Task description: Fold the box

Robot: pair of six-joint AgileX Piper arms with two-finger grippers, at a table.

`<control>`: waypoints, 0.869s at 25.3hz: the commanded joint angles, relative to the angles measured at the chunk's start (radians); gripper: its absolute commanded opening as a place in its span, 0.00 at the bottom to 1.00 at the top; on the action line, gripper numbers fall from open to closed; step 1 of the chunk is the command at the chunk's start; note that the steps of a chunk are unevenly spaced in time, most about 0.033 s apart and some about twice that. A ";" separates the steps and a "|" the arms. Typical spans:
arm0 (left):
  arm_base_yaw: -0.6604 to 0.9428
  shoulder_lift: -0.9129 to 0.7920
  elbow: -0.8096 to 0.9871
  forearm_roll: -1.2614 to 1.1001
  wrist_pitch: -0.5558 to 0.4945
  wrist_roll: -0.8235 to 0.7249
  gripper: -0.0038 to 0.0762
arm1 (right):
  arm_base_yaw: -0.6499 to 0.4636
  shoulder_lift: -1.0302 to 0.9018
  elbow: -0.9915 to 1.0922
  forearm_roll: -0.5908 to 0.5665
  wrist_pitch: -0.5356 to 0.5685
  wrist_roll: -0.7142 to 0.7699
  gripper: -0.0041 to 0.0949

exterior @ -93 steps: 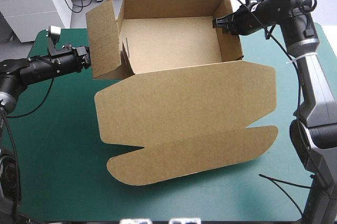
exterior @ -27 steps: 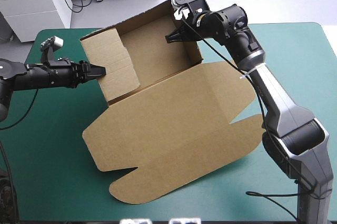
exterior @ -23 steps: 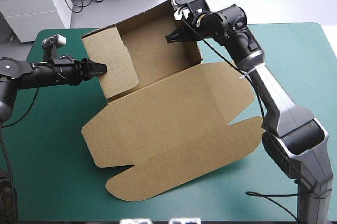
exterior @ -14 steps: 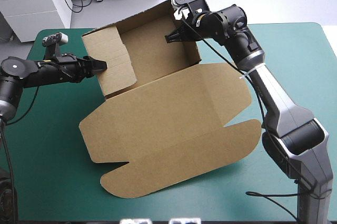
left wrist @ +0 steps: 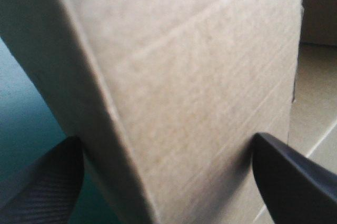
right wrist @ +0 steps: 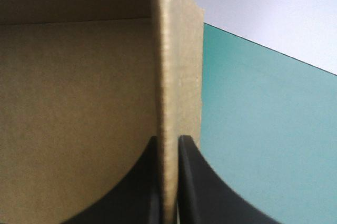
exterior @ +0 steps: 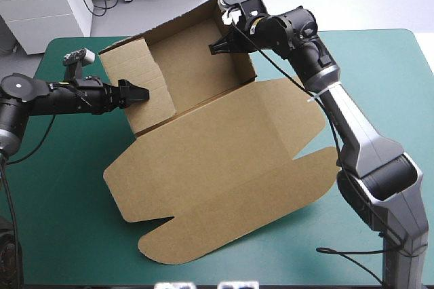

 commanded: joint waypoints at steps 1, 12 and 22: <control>-0.009 -0.030 -0.029 -0.102 -0.032 -0.001 0.84 | 0.011 -0.061 -0.043 0.131 -0.102 0.033 0.04; -0.009 -0.028 -0.029 0.003 -0.182 -0.028 0.42 | 0.011 -0.061 -0.043 0.191 -0.058 0.033 0.04; -0.009 -0.028 -0.029 0.003 -0.280 -0.047 0.04 | 0.011 -0.061 -0.043 0.083 0.049 0.033 0.04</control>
